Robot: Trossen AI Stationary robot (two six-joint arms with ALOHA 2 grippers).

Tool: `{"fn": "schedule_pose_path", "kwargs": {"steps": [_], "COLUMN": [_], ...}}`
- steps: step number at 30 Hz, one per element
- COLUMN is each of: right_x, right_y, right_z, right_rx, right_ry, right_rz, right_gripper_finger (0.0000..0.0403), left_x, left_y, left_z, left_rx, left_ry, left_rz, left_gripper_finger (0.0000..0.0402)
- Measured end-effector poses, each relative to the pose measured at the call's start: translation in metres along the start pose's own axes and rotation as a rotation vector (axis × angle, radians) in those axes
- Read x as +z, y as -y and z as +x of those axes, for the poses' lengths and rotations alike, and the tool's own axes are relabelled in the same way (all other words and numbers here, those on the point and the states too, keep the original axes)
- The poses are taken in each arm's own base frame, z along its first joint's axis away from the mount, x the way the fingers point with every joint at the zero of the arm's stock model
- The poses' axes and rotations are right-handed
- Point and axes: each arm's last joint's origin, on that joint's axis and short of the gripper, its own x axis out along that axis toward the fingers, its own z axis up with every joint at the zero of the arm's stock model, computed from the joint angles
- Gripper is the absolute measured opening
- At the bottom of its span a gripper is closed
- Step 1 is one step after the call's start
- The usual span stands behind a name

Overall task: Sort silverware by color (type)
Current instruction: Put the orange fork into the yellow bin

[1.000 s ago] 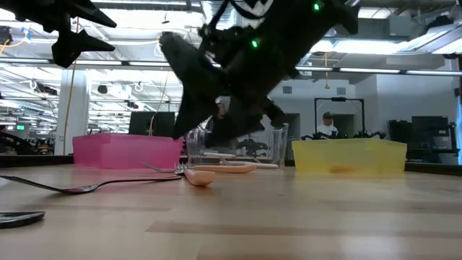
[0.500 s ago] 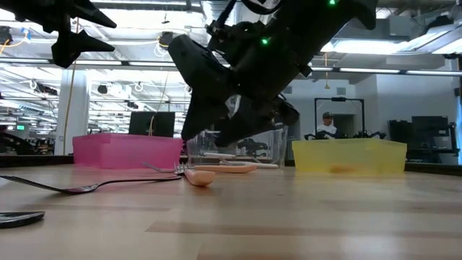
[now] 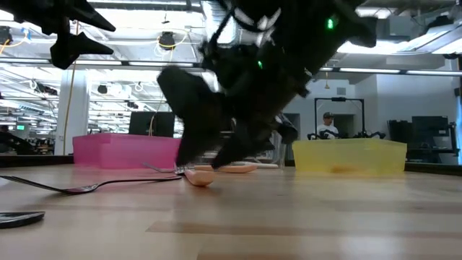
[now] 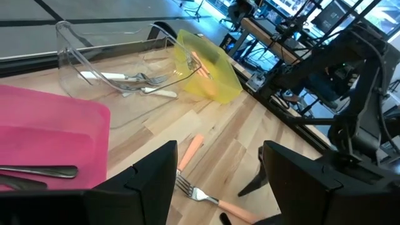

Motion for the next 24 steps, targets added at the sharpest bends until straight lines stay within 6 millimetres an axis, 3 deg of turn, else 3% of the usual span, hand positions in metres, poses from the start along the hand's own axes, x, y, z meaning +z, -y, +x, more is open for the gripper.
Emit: {"fn": "schedule_pose_path", "kwargs": {"steps": [7, 12, 16, 24], "right_x": [-0.013, -0.017, -0.019, -0.022], "right_y": [-0.001, 0.002, 0.007, 0.011], "right_z": [0.013, 0.012, 0.011, 0.01], "right_rx": [0.014, -0.048, -0.112, -0.135], "right_ry": [-0.045, -0.093, -0.118, -0.165], "right_rz": [0.023, 0.095, 0.126, 0.107], "right_gripper_finger": [0.029, 0.0275, 0.0229, 0.0093], "left_x": [0.0, 0.0, 0.0, 0.0], "left_y": [0.0, 0.0, 0.0, -0.001], "left_z": [0.0, 0.0, 0.0, 0.0], "left_rx": [0.002, 0.002, 0.006, 0.009], "left_ry": [-0.004, -0.005, -0.002, 0.001], "left_rz": [0.002, 0.003, 0.003, 0.004], "left_gripper_finger": [0.022, 0.022, 0.022, 0.022]}}
